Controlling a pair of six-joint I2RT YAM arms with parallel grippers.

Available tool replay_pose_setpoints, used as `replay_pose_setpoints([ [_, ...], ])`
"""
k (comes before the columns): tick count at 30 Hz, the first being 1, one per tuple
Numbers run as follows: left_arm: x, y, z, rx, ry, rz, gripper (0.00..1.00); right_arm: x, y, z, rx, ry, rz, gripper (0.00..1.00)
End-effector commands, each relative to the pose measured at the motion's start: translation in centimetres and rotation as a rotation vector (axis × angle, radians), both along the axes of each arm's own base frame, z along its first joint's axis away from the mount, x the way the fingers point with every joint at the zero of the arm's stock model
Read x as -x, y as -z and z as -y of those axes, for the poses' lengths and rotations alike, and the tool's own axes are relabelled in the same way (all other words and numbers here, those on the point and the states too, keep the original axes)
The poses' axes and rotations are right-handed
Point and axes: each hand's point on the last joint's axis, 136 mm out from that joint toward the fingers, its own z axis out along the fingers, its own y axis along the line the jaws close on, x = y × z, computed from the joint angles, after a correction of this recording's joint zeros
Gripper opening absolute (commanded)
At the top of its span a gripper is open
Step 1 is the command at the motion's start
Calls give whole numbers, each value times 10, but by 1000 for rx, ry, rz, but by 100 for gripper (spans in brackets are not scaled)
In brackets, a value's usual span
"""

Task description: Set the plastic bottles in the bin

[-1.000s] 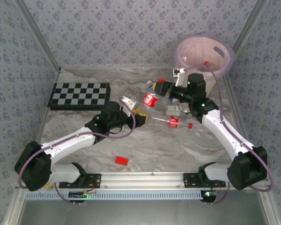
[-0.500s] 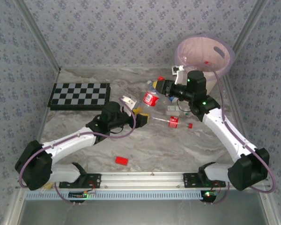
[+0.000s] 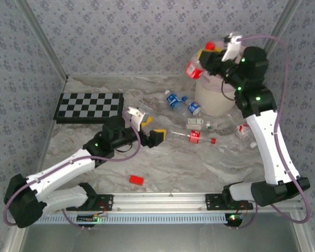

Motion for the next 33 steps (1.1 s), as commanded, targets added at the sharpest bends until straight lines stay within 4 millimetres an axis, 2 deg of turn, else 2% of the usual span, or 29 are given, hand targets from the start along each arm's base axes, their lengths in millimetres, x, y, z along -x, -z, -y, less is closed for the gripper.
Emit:
replay_pose_setpoints([
  [1,-2,8,-7,-22,-43,-21,100,-15,-27,65,87,294,79,10],
  [4,-5,12,-7,-19,-56,-24,100,-27,-40,112,84,463,106,4],
  [6,-7,14,-5,-25,-55,-27,100,-40,-38,136,81,530,104,1],
  [13,-16,19,5,-76,-49,-65,100,-94,0,183,153,688,7,0],
  [19,-18,22,6,-87,-58,-68,100,-127,57,186,232,693,-89,0],
  [25,-21,29,9,-122,-56,-77,100,-140,118,195,258,718,-183,0],
  [33,-27,42,15,-137,-61,-121,100,-154,212,194,90,579,-462,0],
])
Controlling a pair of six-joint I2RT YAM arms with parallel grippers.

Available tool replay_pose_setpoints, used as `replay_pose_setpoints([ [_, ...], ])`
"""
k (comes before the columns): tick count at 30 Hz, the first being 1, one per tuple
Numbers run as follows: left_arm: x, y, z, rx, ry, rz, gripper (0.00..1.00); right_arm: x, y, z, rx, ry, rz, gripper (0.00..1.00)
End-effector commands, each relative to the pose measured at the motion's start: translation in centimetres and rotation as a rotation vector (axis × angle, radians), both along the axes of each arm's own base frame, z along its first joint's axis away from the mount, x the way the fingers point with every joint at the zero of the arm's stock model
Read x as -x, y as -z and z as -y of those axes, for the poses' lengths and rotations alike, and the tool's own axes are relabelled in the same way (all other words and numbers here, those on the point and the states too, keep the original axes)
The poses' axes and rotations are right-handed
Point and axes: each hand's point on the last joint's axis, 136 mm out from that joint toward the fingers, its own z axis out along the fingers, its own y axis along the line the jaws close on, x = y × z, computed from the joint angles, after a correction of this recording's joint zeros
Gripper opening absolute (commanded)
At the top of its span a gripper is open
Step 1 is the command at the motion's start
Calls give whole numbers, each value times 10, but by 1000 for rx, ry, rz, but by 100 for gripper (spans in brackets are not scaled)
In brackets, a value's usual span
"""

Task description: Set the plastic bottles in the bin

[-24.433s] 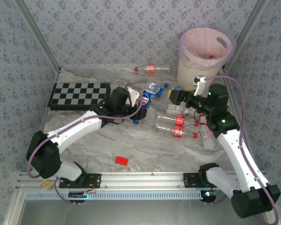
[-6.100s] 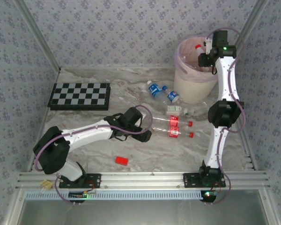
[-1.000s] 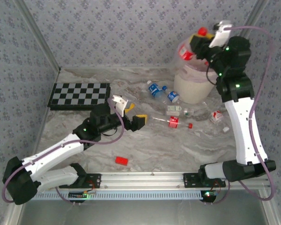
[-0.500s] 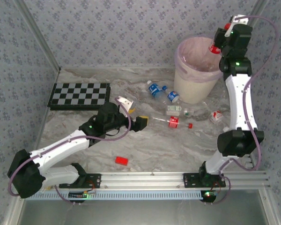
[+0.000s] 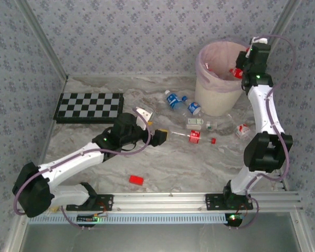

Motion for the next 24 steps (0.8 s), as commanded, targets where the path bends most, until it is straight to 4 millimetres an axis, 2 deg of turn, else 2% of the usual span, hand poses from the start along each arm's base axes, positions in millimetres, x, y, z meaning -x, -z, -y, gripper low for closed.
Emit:
replay_pose_setpoints([
  [1,-6,-15,6,22,-7,9,100,-9,62,-12,-206,-61,-154,0],
  [4,-6,-14,7,18,-4,6,100,-13,87,-12,-325,-82,-243,0],
  [7,-6,-10,7,14,-8,-1,100,-19,103,-22,-381,-127,-314,0],
  [14,-10,-4,5,-2,-28,-6,100,-33,141,-37,-343,-136,-421,0],
  [17,-9,3,5,-43,-16,-7,100,-29,158,-45,-306,-128,-486,0],
  [20,-10,9,2,-116,-6,-2,100,-23,156,-53,-254,-135,-508,1],
  [22,-10,11,2,-152,9,8,100,-20,138,-56,-228,-139,-483,14],
  [23,-11,10,2,-166,15,15,100,-17,124,-55,-215,-135,-466,26],
  [24,-11,10,2,-176,19,17,100,-14,107,-54,-201,-128,-442,42],
])
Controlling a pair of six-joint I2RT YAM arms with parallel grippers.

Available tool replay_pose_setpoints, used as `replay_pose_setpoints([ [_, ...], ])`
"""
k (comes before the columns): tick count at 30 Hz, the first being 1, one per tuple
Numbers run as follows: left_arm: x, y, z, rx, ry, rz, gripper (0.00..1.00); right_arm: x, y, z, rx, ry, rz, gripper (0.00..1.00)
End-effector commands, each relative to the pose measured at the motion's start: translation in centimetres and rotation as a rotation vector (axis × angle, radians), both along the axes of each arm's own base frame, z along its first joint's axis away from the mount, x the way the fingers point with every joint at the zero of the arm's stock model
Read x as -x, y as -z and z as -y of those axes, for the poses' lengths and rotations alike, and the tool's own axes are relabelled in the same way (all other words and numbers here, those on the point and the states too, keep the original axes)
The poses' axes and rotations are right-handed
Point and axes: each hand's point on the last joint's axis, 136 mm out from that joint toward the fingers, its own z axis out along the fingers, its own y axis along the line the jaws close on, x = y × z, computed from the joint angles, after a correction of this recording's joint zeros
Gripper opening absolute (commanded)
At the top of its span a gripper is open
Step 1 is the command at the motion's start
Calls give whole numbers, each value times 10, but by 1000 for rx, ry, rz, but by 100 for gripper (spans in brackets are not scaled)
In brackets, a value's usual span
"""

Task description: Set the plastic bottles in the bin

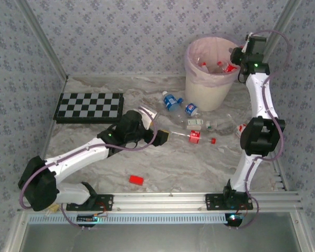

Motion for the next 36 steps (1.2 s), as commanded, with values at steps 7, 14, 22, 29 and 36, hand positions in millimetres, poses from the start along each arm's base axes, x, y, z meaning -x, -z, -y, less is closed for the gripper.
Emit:
replay_pose_setpoints([
  [7,-4,-3,7,-51,36,35,100,75,-34,-17,42,-7,-157,93],
  [14,-5,3,17,-113,104,82,100,104,-68,-5,46,16,-114,94],
  [22,-4,22,59,-260,426,140,93,158,-66,-37,-184,-122,-20,93],
  [29,-29,71,79,-549,481,223,91,233,-39,-48,-280,-140,-57,93],
  [36,-27,115,99,-623,630,263,99,281,-22,-52,-310,-106,-39,94],
])
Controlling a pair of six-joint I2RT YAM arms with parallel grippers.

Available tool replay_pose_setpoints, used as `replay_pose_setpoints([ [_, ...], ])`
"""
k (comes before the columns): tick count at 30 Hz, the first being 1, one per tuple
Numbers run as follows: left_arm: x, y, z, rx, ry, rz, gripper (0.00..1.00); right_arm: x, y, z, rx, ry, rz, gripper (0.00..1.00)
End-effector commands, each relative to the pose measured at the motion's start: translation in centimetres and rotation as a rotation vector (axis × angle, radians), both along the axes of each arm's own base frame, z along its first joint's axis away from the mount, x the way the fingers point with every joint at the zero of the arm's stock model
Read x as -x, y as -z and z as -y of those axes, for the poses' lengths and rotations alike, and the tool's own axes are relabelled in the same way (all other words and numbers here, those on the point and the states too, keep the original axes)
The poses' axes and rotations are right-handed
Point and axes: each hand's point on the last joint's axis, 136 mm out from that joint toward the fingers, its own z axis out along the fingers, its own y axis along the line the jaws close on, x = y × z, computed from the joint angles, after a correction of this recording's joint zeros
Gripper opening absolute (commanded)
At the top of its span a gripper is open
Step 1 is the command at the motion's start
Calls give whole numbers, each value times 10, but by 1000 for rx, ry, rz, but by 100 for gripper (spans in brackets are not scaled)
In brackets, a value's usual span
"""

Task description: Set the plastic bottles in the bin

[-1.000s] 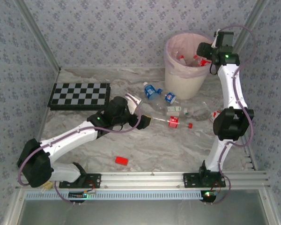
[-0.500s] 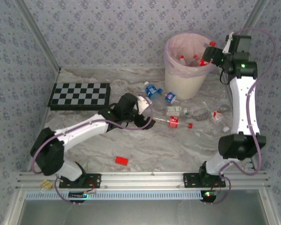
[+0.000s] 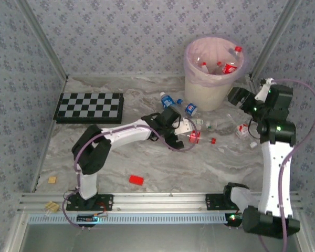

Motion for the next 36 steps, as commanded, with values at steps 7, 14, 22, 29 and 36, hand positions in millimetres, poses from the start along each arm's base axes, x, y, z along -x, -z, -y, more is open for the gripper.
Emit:
replay_pose_setpoints([
  [7,-12,34,4,-137,115,42,100,23,32,-7,-71,-26,-78,94],
  [14,-17,51,4,-210,118,58,100,21,53,-13,-106,-62,-117,93],
  [22,-17,55,5,-218,117,41,88,21,61,-16,-124,-75,-133,93],
  [29,0,42,6,-158,105,7,63,23,65,-14,-123,-63,-136,93],
  [36,12,15,-8,-146,48,31,60,18,54,-30,-184,-155,-81,92],
])
